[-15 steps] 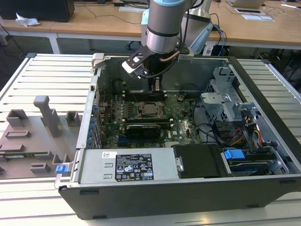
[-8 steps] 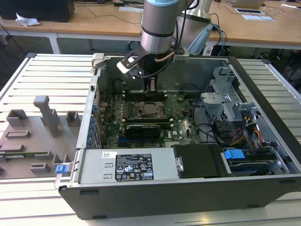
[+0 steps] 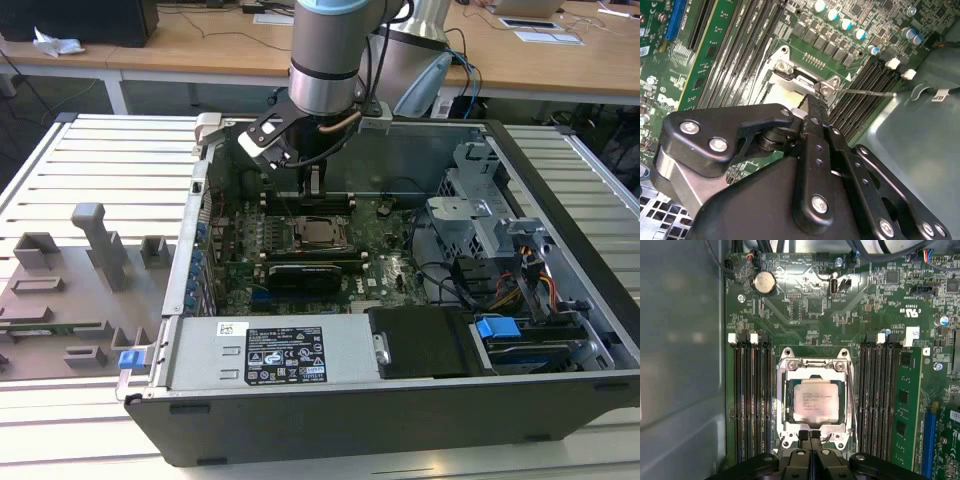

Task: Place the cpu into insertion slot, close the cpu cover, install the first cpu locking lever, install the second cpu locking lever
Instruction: 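Close the cpu cover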

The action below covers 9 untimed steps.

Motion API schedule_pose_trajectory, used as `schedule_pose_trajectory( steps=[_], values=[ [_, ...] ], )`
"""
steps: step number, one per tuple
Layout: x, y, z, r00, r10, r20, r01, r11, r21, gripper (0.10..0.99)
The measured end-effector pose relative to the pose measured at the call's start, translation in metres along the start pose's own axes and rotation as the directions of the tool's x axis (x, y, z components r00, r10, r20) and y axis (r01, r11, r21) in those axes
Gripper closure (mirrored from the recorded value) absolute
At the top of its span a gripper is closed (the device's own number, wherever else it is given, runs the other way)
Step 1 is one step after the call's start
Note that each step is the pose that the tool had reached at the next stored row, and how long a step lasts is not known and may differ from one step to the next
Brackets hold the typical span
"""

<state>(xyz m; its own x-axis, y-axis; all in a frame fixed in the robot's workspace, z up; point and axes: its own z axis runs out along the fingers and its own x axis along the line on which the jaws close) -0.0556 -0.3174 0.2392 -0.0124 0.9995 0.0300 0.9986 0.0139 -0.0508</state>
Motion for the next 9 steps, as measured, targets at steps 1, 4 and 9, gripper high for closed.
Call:
schedule_pose_trajectory(
  steps=[1, 4, 9],
  values=[
    [0.0000, -0.0017, 0.0009, 1.0000, 0.000, -0.0001, 0.000, 1.0000, 0.000, 0.980],
    [0.0000, -0.0048, 0.0027, 1.0000, 0.000, -0.0001, 0.000, 1.0000, 0.000, 0.980],
    [-0.0001, -0.0118, 0.0086, 1.0000, 0.000, -0.0001, 0.000, 1.0000, 0.000, 0.980]
  ],
)
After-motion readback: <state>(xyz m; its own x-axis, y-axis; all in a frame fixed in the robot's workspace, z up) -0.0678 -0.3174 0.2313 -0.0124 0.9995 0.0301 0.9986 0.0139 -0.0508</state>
